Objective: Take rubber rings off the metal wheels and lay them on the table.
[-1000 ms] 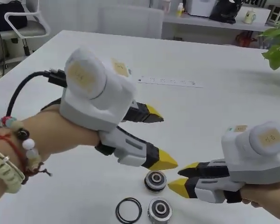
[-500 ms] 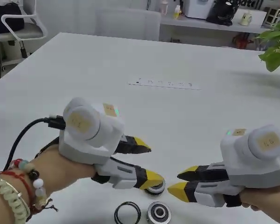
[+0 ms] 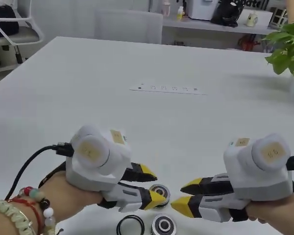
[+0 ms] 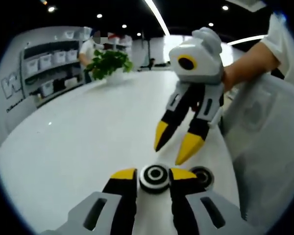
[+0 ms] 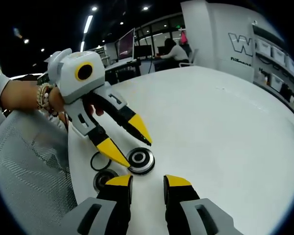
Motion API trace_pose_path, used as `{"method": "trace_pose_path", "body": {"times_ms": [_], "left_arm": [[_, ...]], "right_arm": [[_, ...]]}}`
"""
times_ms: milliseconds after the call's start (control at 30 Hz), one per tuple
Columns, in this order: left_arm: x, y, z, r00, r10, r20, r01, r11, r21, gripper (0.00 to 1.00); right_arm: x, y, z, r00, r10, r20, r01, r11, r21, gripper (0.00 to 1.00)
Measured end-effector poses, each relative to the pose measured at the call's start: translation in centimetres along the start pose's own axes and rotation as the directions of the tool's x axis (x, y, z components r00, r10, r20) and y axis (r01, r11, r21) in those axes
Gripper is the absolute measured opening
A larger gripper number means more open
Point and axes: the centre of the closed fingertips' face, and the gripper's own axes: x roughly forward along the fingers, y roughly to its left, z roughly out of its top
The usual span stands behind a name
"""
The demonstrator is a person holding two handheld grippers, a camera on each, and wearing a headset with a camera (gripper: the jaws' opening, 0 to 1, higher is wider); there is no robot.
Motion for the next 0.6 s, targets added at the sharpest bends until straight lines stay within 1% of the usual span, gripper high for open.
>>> {"method": "trace_pose_path", "body": {"times_ms": [33,67,200,233,267,300,333,433,500,600], "left_arm": [[0.1,-0.1,-0.1,1.0,-0.001,-0.009,0.001,1.0,0.013,0.25],[0.0,-0.2,0.2,1.0,-0.004,0.007,0.004,1.0,0.011,0.24],[0.0,-0.1,0.1,1.0,0.006,0.007,-0.006,1.0,0.004,0.19],[0.0,0.0,0.3,0.9999,0.004,0.015,-0.004,1.0,0.007,0.17],[-0.1,-0.2,0.1,1.0,0.003,0.007,-0.003,1.0,-0.002,0.16],[0.0,-0.5,0.2,0.9999,-0.011,0.01,0.011,1.0,0.007,0.15],[0.0,-0.5,0.0,1.0,-0.003,0.004,0.003,1.0,0.001,0.14],[0.0,-0.4,0.0,1.0,-0.004,0.007,0.004,1.0,0.002,0.14],[0.0,-0.4,0.0,1.0,-0.003,0.008,0.003,1.0,0.0,0.14],[0.0,-0.4,0.0,1.0,-0.003,0.008,0.003,1.0,-0.001,0.14]], "right_arm": [[0.0,0.0,0.0,1.0,0.002,-0.002,-0.002,1.0,0.0,0.23],[0.1,0.1,-0.1,1.0,0.003,-0.004,-0.003,1.0,-0.002,0.23],[0.1,0.2,-0.1,1.0,0.006,-0.005,-0.006,1.0,-0.006,0.23],[0.1,0.2,-0.1,1.0,0.006,-0.005,-0.006,1.0,-0.006,0.23],[0.2,0.3,-0.1,1.0,0.008,-0.004,-0.008,1.0,-0.005,0.23],[0.2,0.3,-0.2,0.9999,0.01,-0.004,-0.01,1.0,-0.004,0.22],[0.3,0.3,-0.2,0.9999,0.011,-0.001,-0.011,1.0,-0.001,0.22],[0.6,0.6,-0.2,0.9997,0.021,0.012,-0.022,0.999,0.027,0.23],[0.8,0.6,-0.3,0.9997,0.02,0.012,-0.02,0.999,0.031,0.24],[1.1,0.6,-0.1,0.9993,0.019,0.032,-0.02,0.999,0.043,0.24]]}}
